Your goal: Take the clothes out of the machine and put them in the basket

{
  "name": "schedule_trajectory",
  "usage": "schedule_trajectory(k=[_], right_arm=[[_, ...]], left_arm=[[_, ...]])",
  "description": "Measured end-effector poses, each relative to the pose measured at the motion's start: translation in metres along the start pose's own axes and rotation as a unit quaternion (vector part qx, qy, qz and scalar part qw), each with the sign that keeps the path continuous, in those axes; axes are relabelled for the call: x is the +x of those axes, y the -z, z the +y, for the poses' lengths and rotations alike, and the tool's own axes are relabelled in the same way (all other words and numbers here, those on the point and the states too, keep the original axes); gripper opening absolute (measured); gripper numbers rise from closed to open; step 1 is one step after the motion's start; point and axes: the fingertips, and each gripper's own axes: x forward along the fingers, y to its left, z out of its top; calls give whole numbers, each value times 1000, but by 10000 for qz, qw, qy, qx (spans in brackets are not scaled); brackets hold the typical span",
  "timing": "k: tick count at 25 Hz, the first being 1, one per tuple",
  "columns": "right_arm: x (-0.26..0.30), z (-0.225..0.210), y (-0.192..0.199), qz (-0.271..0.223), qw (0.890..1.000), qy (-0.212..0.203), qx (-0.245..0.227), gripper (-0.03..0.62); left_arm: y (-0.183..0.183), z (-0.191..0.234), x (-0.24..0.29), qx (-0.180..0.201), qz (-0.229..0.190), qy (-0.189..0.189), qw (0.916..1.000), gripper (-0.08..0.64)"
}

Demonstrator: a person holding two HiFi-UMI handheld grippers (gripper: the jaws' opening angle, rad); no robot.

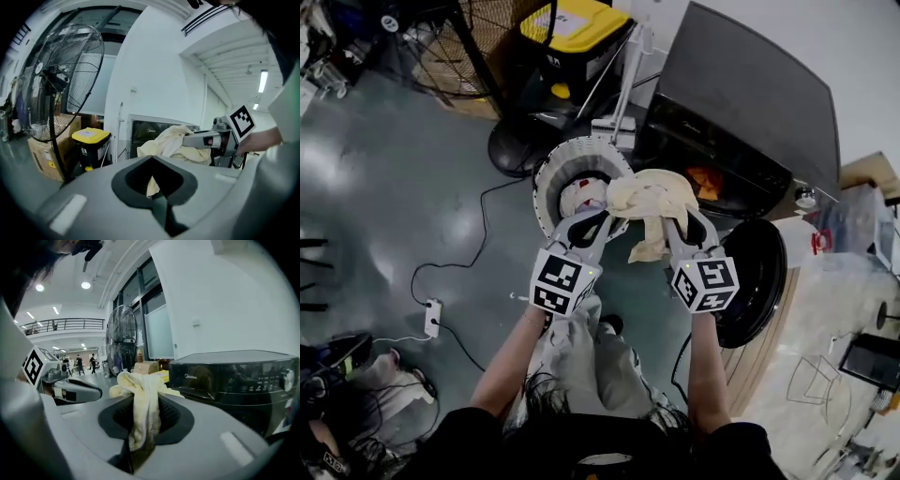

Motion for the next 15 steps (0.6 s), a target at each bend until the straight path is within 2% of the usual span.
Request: schedule_trajectory(k=[8, 15], right_arm=[[65, 76, 6, 152, 9972, -725, -94, 101], [132, 117, 55, 708, 9903, -1140, -370, 101]], left_arm=[[14, 59, -46, -193, 60, -594, 9980, 2], [35, 103, -61, -309, 186, -901, 9953, 2]])
